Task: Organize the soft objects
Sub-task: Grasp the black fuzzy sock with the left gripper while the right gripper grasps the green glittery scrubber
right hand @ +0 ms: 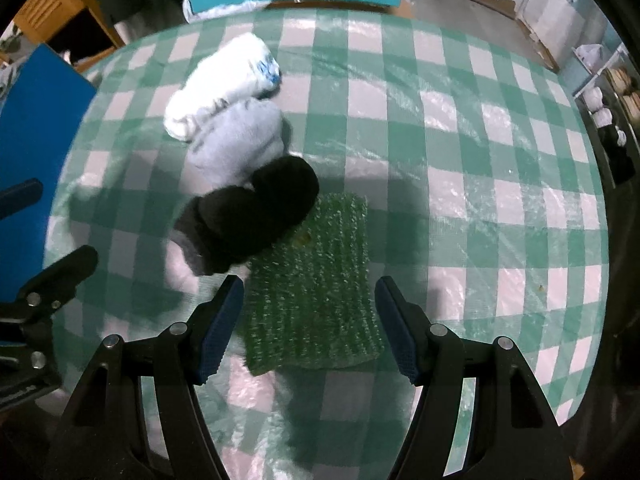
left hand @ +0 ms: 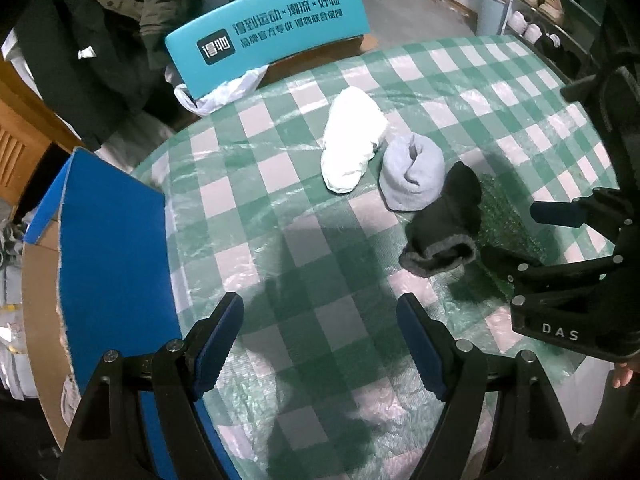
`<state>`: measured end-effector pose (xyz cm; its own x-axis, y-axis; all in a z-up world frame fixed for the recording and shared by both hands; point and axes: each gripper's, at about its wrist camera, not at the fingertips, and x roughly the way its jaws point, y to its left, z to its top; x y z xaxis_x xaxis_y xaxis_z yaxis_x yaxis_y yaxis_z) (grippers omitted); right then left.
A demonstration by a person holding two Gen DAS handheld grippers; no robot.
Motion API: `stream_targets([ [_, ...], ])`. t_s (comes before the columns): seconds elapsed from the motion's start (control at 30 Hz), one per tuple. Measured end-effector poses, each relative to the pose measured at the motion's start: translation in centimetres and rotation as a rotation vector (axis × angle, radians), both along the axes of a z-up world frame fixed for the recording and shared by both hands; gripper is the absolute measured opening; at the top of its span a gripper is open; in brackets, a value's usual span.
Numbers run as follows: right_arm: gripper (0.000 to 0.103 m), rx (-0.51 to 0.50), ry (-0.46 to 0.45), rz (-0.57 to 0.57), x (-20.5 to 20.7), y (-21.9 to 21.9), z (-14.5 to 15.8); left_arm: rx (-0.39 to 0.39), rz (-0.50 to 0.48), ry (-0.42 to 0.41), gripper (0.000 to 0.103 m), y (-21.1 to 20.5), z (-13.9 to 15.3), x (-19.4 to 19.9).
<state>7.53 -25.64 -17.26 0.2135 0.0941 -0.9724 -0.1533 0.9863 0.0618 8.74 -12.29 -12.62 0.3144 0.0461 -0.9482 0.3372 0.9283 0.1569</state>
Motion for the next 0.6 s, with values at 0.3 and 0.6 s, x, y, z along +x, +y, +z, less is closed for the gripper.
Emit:
stream_targets([
  [0.3, 0.067, -0.039, 0.028, 0.002, -0.1, -0.1, -1.8, -0.003, 0.001, 0.024, 0.08, -0.2, -0.9, 0.7],
  [0.6, 0.031, -0.006, 0.034, -0.031, -0.1, -2.1, -2.2, -0.034, -0.013, 0.03, 0.08, -0.8, -0.8, 1.0],
])
